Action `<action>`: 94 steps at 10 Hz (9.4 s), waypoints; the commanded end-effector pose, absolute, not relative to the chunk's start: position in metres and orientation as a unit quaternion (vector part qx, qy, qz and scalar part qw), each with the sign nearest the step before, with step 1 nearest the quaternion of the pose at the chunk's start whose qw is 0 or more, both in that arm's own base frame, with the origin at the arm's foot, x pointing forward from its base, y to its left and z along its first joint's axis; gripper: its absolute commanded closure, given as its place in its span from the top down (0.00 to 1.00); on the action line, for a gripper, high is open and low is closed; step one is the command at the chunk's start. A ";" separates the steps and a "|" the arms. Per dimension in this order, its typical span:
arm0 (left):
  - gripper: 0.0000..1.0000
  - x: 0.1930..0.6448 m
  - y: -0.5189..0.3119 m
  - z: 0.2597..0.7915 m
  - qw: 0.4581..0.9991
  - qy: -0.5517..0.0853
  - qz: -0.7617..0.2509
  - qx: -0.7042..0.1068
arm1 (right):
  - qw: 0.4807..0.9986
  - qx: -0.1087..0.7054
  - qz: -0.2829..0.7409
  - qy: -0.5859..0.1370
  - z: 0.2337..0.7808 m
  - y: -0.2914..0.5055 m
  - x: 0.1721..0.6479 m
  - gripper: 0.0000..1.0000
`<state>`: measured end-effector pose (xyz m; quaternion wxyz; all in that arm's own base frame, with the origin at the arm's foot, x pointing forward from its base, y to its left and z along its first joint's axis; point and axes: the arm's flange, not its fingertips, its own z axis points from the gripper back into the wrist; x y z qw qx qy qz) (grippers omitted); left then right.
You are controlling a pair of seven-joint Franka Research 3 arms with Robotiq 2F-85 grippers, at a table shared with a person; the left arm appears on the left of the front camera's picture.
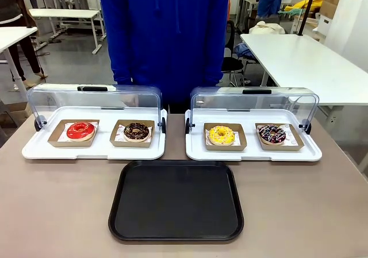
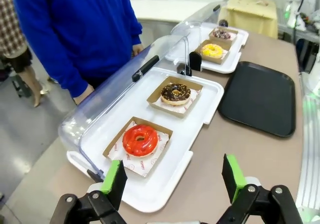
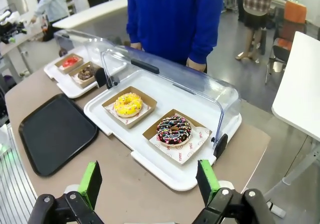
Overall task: Move the third donut from the left to the tray.
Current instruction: Pick up the Paper togo box containing the Donut indicated by the person and place it on the Handle tray.
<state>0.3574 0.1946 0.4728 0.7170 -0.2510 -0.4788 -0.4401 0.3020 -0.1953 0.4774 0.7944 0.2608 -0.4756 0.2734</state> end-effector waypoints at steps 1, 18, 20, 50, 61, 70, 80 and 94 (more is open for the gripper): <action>1.00 0.359 0.190 0.473 0.714 -0.474 -0.448 -0.255 | 0.788 0.259 0.281 -0.482 0.481 -0.196 0.300 1.00; 1.00 0.359 0.190 0.473 0.714 -0.474 -0.448 -0.255 | 0.788 0.259 0.281 -0.482 0.481 -0.196 0.300 1.00; 1.00 0.359 0.190 0.473 0.714 -0.474 -0.448 -0.255 | 0.788 0.259 0.281 -0.482 0.481 -0.196 0.300 1.00; 1.00 0.359 0.190 0.473 0.714 -0.474 -0.448 -0.255 | 0.788 0.259 0.281 -0.482 0.481 -0.196 0.300 1.00; 1.00 0.359 0.190 0.473 0.714 -0.474 -0.448 -0.255 | 0.788 0.259 0.281 -0.482 0.481 -0.196 0.300 1.00; 1.00 0.359 0.190 0.473 0.714 -0.474 -0.448 -0.255 | 0.788 0.259 0.281 -0.482 0.481 -0.196 0.300 1.00; 1.00 0.359 0.190 0.473 0.714 -0.474 -0.448 -0.255 | 0.788 0.259 0.281 -0.482 0.481 -0.196 0.300 1.00; 1.00 0.359 0.190 0.473 0.714 -0.474 -0.448 -0.255 | 0.788 0.259 0.281 -0.482 0.481 -0.196 0.300 1.00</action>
